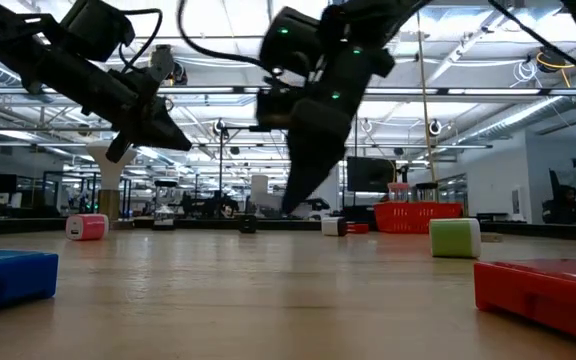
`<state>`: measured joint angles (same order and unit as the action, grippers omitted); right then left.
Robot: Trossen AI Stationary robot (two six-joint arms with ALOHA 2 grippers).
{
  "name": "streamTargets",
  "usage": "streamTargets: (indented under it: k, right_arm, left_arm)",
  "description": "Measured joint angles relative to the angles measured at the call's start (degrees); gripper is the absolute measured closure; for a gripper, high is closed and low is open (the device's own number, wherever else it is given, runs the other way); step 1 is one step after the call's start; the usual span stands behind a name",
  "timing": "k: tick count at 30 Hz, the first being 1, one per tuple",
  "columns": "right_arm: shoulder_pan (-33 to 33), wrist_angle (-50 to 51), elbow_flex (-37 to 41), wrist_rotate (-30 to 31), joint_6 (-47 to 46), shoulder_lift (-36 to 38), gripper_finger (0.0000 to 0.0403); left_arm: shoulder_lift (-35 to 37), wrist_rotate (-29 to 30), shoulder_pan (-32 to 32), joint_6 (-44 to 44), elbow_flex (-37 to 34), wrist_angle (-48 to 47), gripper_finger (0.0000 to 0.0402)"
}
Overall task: Pick & Place Office items
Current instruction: Put the white digital clock into the bottom left red basket
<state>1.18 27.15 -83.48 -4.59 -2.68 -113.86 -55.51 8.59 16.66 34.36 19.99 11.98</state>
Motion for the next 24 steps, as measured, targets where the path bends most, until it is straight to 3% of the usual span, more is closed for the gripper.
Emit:
streamTargets:
  k: [6, 12, 16, 24]
  right_arm:
    - [-2.8, -0.01, -4.49, 0.0, 8.04, -4.36, 0.0255]
    - [-4.98, -0.98, -4.58, 1.88, 9.11, -5.92, 0.0255]
    - [-6.07, -1.07, -4.47, 1.99, 8.24, -5.88, 0.0226]
    - [-7.56, -2.96, -4.38, 11.96, 4.89, -5.17, 0.0193]
  left_arm:
    - [0.0, -0.1, 0.13, 0.29, 0.0, -0.75, 0.0388]
    - [0.0, -1.62, 0.11, 0.32, 0.0, -0.94, 0.0396]
    - [0.0, -1.7, 0.05, 0.13, 0.0, -1.39, 0.0386]
    - [0.0, -1.72, 0.05, -1.05, 0.0, -1.45, 0.0398]
